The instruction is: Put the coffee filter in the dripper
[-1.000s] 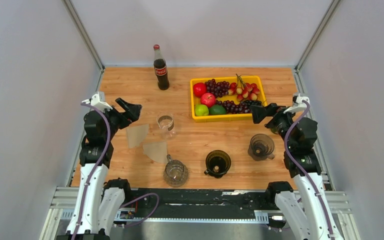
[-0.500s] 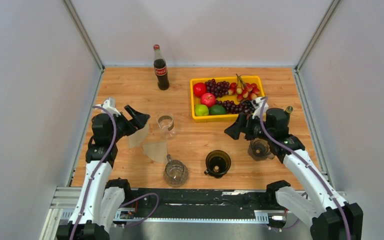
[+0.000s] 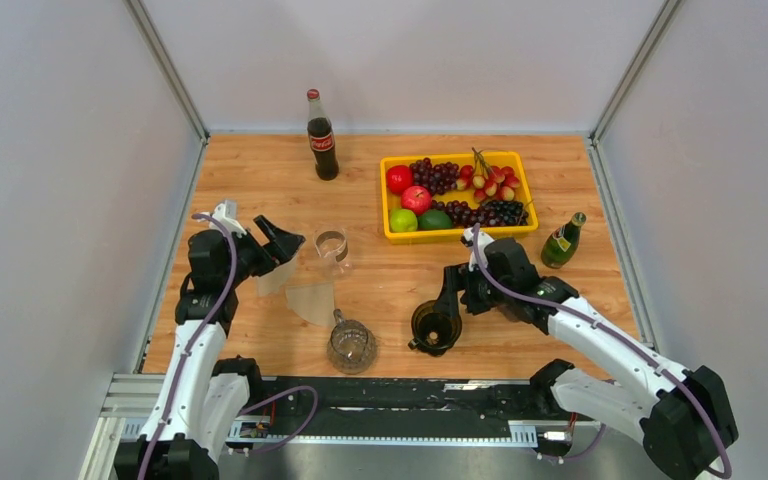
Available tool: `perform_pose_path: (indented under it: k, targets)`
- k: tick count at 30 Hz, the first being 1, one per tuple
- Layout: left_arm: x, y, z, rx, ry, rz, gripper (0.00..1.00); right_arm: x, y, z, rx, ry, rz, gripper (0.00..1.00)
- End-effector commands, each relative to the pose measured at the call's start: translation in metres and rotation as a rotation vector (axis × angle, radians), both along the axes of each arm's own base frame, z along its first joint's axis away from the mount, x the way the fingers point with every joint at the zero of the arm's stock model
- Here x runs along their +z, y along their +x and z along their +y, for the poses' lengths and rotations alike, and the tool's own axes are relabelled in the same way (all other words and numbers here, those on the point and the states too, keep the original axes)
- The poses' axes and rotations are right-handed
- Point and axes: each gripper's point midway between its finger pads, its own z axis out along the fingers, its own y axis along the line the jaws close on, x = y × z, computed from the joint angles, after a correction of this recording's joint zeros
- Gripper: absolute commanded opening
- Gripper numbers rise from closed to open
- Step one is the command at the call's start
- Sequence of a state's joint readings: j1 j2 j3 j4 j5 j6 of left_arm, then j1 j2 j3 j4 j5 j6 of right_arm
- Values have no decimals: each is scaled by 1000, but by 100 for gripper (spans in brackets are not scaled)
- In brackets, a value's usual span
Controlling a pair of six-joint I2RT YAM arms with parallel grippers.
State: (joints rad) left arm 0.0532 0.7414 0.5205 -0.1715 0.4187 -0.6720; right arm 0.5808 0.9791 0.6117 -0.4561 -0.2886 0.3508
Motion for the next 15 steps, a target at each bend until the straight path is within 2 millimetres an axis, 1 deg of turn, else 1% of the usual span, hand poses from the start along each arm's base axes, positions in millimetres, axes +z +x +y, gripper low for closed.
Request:
perform_pose_path:
  k: [1, 4, 8, 10, 13, 15]
  targets:
    - [6, 3, -5, -25, -20, -30, 100, -16, -7, -4, -24, -31, 44, 77]
    - [4, 3, -5, -27, -22, -25, 100, -23, -12, -2, -21, -37, 71, 70]
    - [4, 2, -7, -34, -29, -21, 100, -31, -17, 0, -14, -46, 94, 58]
    - [2, 2, -7, -34, -33, -14, 100, -32, -18, 0, -15, -51, 92, 51]
    - [1, 2, -7, -32, -38, -4, 100, -30, -17, 2, -14, -51, 81, 37]
    - [1, 1, -8, -40, -41, -4, 100, -29, -17, 3, -11, -51, 76, 30]
